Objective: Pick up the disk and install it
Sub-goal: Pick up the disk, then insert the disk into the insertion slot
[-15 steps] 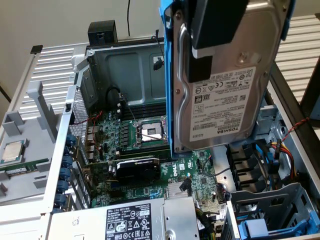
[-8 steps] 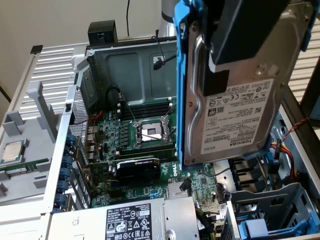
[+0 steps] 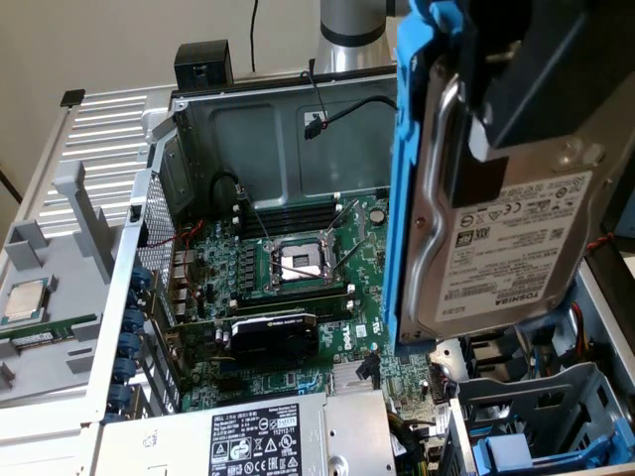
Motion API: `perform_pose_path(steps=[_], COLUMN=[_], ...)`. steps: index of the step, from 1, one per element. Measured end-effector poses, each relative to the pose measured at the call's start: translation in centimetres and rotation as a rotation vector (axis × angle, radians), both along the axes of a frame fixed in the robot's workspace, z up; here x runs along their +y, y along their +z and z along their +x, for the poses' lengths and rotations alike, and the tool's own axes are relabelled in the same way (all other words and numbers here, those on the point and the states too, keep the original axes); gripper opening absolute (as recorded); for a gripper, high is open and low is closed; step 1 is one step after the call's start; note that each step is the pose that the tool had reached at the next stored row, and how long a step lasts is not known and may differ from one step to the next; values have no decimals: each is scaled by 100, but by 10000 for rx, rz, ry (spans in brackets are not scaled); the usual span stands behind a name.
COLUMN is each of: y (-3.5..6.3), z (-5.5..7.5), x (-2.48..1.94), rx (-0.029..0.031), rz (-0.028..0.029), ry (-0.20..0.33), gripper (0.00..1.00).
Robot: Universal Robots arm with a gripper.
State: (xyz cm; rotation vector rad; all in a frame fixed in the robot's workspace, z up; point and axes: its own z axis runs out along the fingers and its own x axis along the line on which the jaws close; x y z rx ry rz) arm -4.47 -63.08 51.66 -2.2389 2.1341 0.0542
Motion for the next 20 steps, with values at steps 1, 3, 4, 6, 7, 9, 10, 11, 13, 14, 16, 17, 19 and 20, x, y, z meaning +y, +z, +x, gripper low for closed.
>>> perform_pose_path(steps=[1,3,4,6,7,9,10,11,13,14,16,17,19,20], y=[-1,0,0,0,0,0,0,0,1,1,0,1,1,1], z=[27,81,108,167,198,262,295,331,408,448,522,557,630,659], x=[-13,-38,-51,-75,-86,-101,-107,-112,-117,-117,-118,-118,-118,-118], rx=[0,0,0,2,2,4,5,7,15,20,36,48,71,83], rz=[2,1,1,1,1,2,2,1,0,2,2,2,2,2], ry=[0,1,0,0,0,1,0,0,0,1,0,0,1,2], gripper=[37,37,37,37,37,37,37,37,37,37,37,37,37,37])
